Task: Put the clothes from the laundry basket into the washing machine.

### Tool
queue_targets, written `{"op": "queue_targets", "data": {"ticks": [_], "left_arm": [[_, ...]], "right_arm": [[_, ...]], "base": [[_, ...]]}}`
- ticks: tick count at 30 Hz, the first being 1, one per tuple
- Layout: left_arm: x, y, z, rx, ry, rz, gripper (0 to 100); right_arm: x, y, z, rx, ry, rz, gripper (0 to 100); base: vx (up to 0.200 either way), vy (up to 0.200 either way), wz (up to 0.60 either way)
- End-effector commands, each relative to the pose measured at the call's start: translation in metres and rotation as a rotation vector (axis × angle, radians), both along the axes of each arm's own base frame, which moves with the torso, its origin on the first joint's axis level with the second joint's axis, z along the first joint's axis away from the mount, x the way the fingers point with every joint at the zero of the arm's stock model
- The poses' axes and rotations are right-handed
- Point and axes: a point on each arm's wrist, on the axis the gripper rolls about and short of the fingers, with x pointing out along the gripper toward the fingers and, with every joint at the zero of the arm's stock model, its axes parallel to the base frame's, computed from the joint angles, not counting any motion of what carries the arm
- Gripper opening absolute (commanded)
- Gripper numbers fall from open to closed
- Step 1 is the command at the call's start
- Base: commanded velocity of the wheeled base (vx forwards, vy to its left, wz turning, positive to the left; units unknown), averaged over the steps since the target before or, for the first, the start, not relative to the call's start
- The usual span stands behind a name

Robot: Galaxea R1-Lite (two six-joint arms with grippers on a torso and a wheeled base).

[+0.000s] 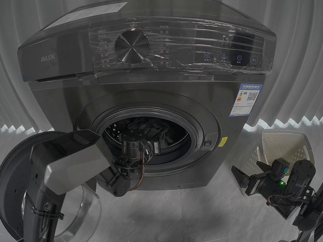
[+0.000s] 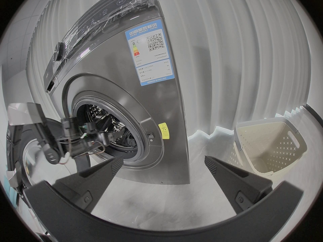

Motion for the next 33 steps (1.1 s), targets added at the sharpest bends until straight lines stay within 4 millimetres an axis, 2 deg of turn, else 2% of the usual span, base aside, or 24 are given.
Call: {"op": "queue_targets", "data": {"ticks": [1, 4, 5, 9, 13, 14, 17, 18, 22, 27, 33], "left_arm": [[-0.103, 0.019, 0.079, -0.043, -0.054, -0.101, 100], [-0.133, 0.033, 0.09, -0.048, -0.063, -0.12, 100], [-0.136, 0.035, 0.091, -0.049, -0.064, -0.12, 100], [-0.163, 0.06, 0.118, -0.085, -0.114, -0.11, 100], [-0.177, 0.072, 0.124, -0.096, -0.129, -0.107, 100], [-0.19, 0.08, 0.133, -0.118, -0.158, -0.115, 100], [-0.2, 0.086, 0.133, -0.126, -0.154, -0.118, 100], [-0.208, 0.092, 0.134, -0.145, -0.151, -0.115, 100], [-0.216, 0.089, 0.128, -0.126, -0.134, -0.119, 100], [-0.218, 0.095, 0.126, -0.108, -0.138, -0.073, 100], [-0.223, 0.104, 0.117, -0.077, -0.118, -0.055, 100]], "right_arm": [[-0.004, -0.002, -0.001, -0.007, 0.009, 0.004, 100], [-0.004, -0.002, 0.0, -0.005, 0.005, 0.004, 100], [-0.004, -0.002, 0.0, -0.004, 0.003, 0.004, 100], [-0.007, -0.005, 0.007, 0.016, -0.028, -0.002, 100], [-0.009, -0.008, 0.013, 0.032, -0.055, -0.006, 100], [-0.011, -0.011, 0.017, 0.037, -0.062, -0.01, 100], [-0.012, -0.012, 0.017, 0.037, -0.059, -0.014, 100], [-0.012, -0.012, 0.017, 0.038, -0.059, -0.015, 100], [-0.012, -0.012, 0.018, 0.039, -0.062, -0.015, 100], [-0.013, -0.015, 0.02, 0.045, -0.073, -0.024, 100], [-0.015, -0.017, 0.025, 0.059, -0.092, -0.027, 100]], "base": [[0.0, 0.0, 0.0], [0.0, 0.0, 0.0], [0.0, 0.0, 0.0], [0.0, 0.0, 0.0], [0.0, 0.0, 0.0], [0.0, 0.0, 0.0], [0.0, 0.0, 0.0], [0.0, 0.0, 0.0], [0.0, 0.0, 0.0], [0.0, 0.0, 0.0], [-0.2, 0.0, 0.0]]}}
